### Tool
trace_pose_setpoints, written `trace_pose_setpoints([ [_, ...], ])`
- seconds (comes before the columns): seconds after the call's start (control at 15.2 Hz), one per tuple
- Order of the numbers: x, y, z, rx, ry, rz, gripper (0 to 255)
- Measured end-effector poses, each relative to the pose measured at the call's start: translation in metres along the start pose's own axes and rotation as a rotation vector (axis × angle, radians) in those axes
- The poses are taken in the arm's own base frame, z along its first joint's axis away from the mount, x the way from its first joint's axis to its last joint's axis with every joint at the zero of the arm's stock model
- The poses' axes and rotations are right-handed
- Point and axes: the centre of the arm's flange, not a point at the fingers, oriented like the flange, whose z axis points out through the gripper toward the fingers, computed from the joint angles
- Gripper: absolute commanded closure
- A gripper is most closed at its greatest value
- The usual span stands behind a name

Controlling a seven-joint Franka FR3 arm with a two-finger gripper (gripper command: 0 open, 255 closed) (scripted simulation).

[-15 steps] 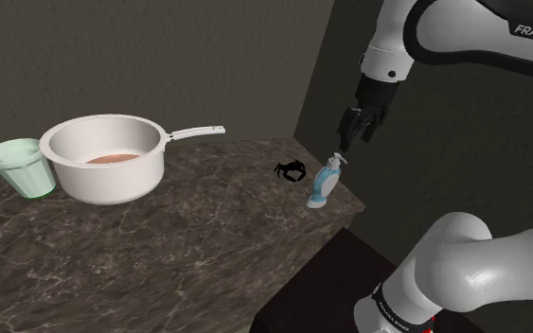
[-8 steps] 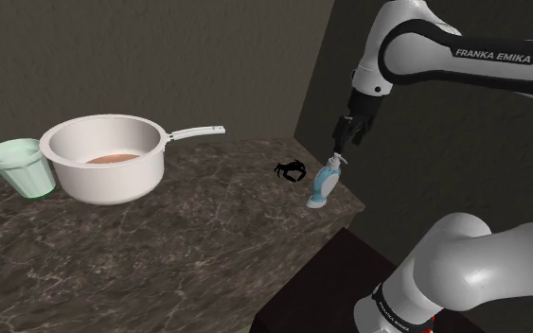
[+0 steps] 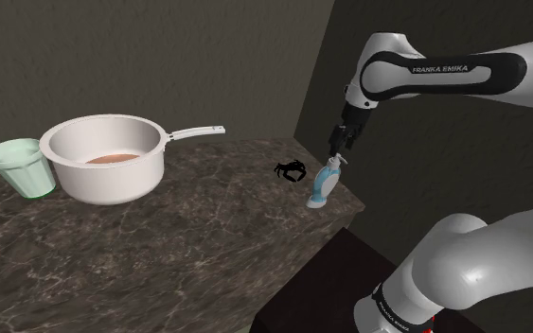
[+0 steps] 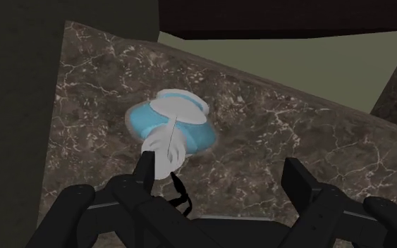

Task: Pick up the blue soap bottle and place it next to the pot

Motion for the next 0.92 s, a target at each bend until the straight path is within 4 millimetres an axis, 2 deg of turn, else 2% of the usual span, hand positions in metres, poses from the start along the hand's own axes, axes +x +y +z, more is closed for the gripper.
trace_pose_setpoints([
  [0.26,0.026,0.040,0.023,0.008,0.007,-0.017,0],
  [0.66,0.031,0.048,0.061,0.009,0.009,-0.021,0],
  [0.92,0.031,0.048,0.073,0.009,0.009,-0.021,0],
])
